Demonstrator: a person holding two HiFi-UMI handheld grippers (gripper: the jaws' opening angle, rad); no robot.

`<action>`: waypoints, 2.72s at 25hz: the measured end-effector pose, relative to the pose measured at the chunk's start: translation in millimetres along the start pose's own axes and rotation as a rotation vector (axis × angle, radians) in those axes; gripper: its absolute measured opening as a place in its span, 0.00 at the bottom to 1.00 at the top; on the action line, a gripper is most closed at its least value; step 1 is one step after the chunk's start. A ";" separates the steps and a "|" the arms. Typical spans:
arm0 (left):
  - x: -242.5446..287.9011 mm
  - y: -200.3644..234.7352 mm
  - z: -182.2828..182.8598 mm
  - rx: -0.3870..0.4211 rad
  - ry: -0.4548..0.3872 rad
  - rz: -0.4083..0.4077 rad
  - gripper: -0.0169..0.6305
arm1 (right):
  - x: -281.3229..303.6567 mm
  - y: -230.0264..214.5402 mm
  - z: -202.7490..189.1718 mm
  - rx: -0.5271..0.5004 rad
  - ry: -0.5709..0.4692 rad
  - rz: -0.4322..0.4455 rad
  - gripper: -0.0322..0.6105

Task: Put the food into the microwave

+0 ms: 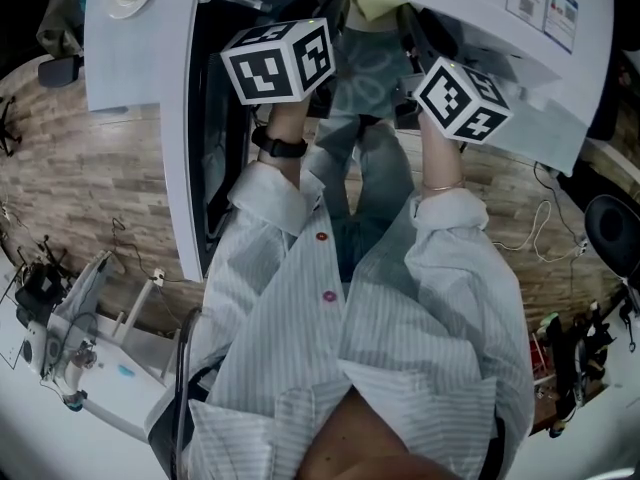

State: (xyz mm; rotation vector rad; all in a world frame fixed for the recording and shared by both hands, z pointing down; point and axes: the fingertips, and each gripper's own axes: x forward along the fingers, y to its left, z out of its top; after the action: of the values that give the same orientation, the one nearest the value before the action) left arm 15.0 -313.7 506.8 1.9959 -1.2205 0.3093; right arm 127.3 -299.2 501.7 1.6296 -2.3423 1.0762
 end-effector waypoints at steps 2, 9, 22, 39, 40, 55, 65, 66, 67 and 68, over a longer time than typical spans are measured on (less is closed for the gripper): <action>0.1 2.1 1.2 0.009 0.002 0.006 0.21 | 1.8 1.0 1.2 -0.012 -0.010 -0.006 0.20; 6.7 8.0 2.1 0.185 0.027 0.132 0.26 | 7.8 1.4 7.4 -0.077 -0.039 -0.038 0.20; 8.1 16.0 11.6 0.230 0.023 0.178 0.27 | 18.9 3.0 12.2 -0.192 -0.037 -0.078 0.22; 8.5 14.3 18.5 0.322 -0.033 0.212 0.27 | 17.8 -0.5 11.4 -0.297 -0.044 -0.164 0.25; 6.1 15.9 18.4 0.317 -0.039 0.218 0.27 | 16.6 -1.2 11.3 -0.296 -0.046 -0.170 0.25; -34.9 -1.6 13.1 0.235 -0.118 0.127 0.27 | -13.5 26.1 7.1 -0.253 -0.052 -0.090 0.25; -70.9 -40.3 27.9 0.172 -0.170 -0.004 0.27 | -40.8 61.7 28.6 -0.279 -0.085 -0.001 0.19; -75.8 -43.5 29.8 0.174 -0.176 -0.011 0.27 | -43.8 66.4 30.6 -0.283 -0.088 0.008 0.19; -80.6 -46.5 31.3 0.181 -0.181 -0.017 0.26 | -46.7 71.2 32.4 -0.285 -0.090 0.018 0.18; -85.1 -49.5 32.9 0.192 -0.183 -0.023 0.25 | -49.4 76.0 34.2 -0.285 -0.091 0.028 0.18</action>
State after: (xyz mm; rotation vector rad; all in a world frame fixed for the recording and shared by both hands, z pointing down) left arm 7.2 -268.9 413.5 2.2425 -1.3218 0.2447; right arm 94.1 -266.7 416.7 1.5736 -2.4451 0.6451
